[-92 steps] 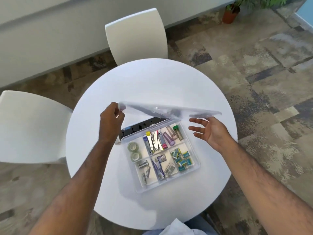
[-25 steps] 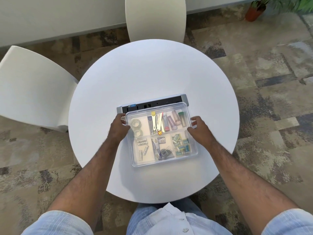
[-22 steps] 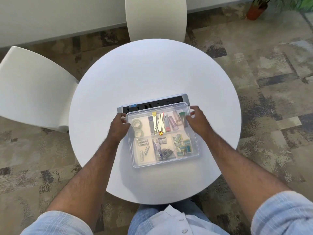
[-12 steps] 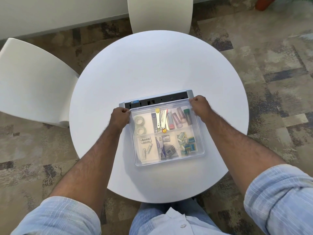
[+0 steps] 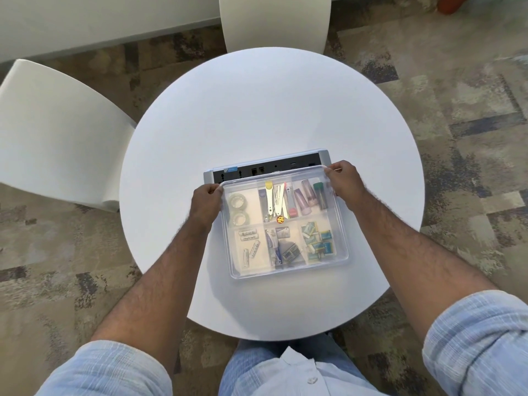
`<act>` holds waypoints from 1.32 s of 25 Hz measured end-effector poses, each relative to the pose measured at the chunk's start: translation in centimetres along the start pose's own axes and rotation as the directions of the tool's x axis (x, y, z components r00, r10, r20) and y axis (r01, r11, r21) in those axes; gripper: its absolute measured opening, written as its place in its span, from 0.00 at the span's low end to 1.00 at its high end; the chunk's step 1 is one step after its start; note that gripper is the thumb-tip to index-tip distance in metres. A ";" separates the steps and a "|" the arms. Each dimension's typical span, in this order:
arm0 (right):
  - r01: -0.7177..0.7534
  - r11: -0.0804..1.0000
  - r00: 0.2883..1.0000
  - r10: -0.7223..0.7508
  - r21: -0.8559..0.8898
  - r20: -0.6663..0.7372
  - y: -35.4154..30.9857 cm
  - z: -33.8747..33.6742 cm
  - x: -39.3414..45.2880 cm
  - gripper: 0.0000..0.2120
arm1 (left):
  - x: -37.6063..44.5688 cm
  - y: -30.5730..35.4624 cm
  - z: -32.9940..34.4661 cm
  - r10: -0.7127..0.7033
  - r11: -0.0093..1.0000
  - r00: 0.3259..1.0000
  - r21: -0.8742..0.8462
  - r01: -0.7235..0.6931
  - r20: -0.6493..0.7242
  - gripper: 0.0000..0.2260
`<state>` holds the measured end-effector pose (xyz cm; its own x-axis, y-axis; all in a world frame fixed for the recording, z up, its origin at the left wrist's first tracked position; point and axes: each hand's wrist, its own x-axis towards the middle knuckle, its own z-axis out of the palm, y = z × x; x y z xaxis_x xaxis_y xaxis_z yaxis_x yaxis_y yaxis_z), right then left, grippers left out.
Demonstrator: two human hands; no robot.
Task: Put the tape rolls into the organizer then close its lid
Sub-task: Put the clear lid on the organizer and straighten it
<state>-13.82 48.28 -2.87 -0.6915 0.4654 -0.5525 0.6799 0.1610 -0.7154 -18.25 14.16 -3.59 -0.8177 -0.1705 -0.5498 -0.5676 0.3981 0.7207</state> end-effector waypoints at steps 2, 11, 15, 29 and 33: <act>0.013 1.000 1.000 -0.013 0.013 0.015 0.8 -0.6 -1.3 0.06 | -1.2 -0.9 -0.3 -0.004 1.000 1.000 -0.017 0.004 0.000 0.08; -0.067 0.994 0.993 0.058 0.086 0.103 6.8 -2.8 -8.6 0.06 | -8.0 -6.3 -1.3 -0.074 0.989 0.996 -0.125 0.081 0.058 0.11; -0.097 0.988 0.988 0.081 0.119 0.130 6.8 -2.9 -8.4 0.06 | -8.4 -6.3 -1.0 -0.075 0.990 0.997 -0.120 0.078 0.033 0.12; -0.114 0.988 0.968 0.086 0.105 0.238 13.2 -5.1 -13.4 0.08 | -15.4 -10.2 -2.1 -0.111 0.985 0.979 -0.111 0.130 0.169 0.19; -0.149 0.968 0.965 0.098 0.201 0.243 14.1 -5.3 -14.0 0.11 | -16.2 -10.9 -2.4 -0.106 0.990 0.977 -0.071 0.121 0.183 0.23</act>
<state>6.70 48.63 -2.98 -0.6602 0.2530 -0.7072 0.7122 -0.0881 -0.6964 0.91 10.38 -1.53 -0.7215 -0.0441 -0.6911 -0.6676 0.3094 0.6772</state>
